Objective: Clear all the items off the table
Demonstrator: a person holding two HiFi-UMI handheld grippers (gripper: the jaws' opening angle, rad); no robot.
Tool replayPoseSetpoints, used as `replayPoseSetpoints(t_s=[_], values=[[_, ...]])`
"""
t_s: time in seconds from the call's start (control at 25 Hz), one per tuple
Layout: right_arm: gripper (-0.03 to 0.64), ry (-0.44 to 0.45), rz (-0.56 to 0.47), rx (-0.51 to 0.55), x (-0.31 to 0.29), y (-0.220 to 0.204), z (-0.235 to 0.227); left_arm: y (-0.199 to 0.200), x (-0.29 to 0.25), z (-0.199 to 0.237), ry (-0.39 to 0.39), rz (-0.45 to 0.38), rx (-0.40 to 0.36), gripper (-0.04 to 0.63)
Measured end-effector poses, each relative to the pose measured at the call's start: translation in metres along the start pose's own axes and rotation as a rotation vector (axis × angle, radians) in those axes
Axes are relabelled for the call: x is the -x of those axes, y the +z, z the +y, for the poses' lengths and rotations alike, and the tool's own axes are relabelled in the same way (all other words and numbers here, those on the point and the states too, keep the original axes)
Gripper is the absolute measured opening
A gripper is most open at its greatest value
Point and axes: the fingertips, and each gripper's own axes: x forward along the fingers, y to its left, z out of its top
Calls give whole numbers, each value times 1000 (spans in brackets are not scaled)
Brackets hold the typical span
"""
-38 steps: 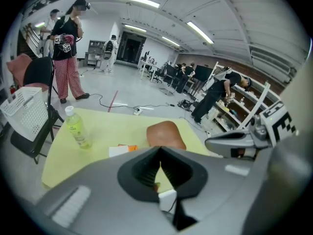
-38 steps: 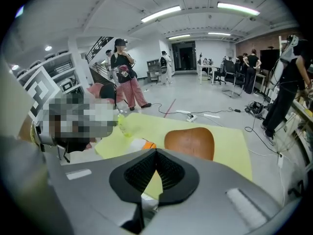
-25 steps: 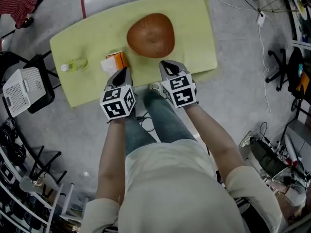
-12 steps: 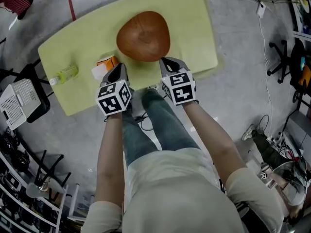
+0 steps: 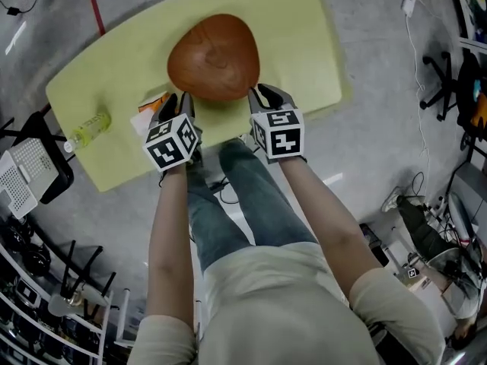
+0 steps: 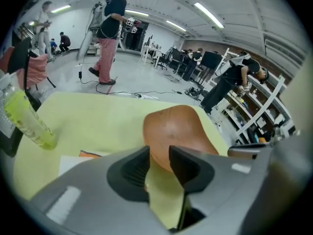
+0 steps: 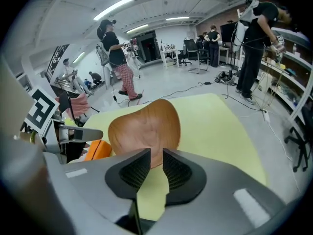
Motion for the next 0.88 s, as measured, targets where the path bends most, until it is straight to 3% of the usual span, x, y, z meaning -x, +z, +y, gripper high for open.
replayPoseSetpoints(t_s=[0.32,0.88], values=[[107,-27,-7,-98,-21,-2,-15,10,-35,21,52,-16,47,166],[110,-47,8,-159,-53,-8,-26,19,-78,38,79,-17,81,166]])
